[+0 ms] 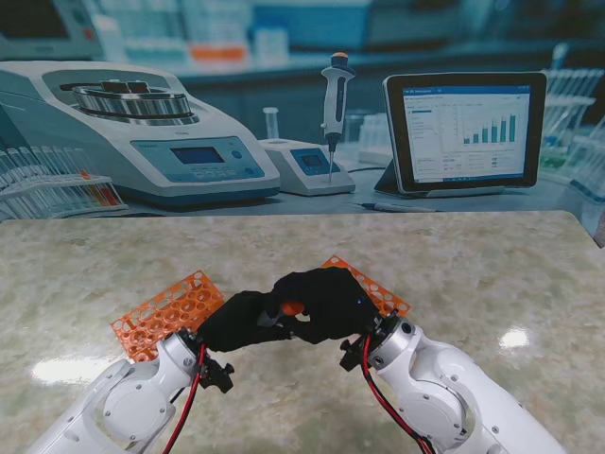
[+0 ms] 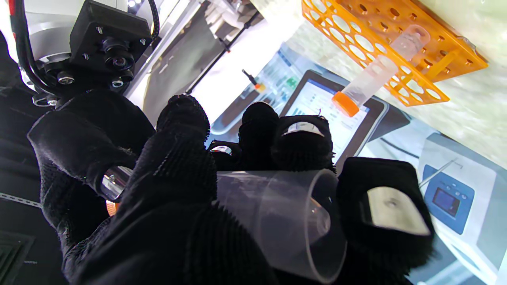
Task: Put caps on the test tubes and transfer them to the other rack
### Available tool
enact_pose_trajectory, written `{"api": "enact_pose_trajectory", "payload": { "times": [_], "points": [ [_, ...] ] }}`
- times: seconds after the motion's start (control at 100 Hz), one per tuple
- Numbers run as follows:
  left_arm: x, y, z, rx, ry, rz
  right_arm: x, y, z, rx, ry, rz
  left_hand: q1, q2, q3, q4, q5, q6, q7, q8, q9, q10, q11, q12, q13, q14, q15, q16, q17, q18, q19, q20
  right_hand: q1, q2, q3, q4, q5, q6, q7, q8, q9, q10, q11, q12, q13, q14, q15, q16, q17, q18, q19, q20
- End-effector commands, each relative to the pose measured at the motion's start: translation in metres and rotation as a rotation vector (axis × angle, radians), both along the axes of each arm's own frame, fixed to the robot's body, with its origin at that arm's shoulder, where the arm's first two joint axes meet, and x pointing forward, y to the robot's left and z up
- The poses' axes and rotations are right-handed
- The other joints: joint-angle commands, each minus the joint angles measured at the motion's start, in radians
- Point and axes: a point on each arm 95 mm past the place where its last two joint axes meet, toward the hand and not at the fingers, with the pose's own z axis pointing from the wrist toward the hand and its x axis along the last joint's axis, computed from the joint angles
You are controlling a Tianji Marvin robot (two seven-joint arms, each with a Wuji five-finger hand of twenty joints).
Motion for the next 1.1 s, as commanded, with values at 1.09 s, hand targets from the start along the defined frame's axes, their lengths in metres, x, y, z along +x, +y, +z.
{"api": "enact_pose_trajectory", "payload": {
  "times": [1.09],
  "points": [
    [-0.001,-0.011,0.02,-0.042,-0.044,-0.027,0.001,-0.002,-0.01,0.039,0.027,0.082,-0.073,0.002,-0.012,-0.012,-0.084,-0.205,-0.146,-0.19,-0.091,-0.022,-0.195,-0.118,-0.067,0.04,-0.281,-0.022,-0.198,0.077,-0.244,0.003,0.053,0.077,0.433,0.178,0.213,-0.112,0.08,0.108,0.306,-0.146,0.265,0.063,0.055,-0.035,0.331,0.065,0.117,-0.004,0.18,0.092]
  ]
}}
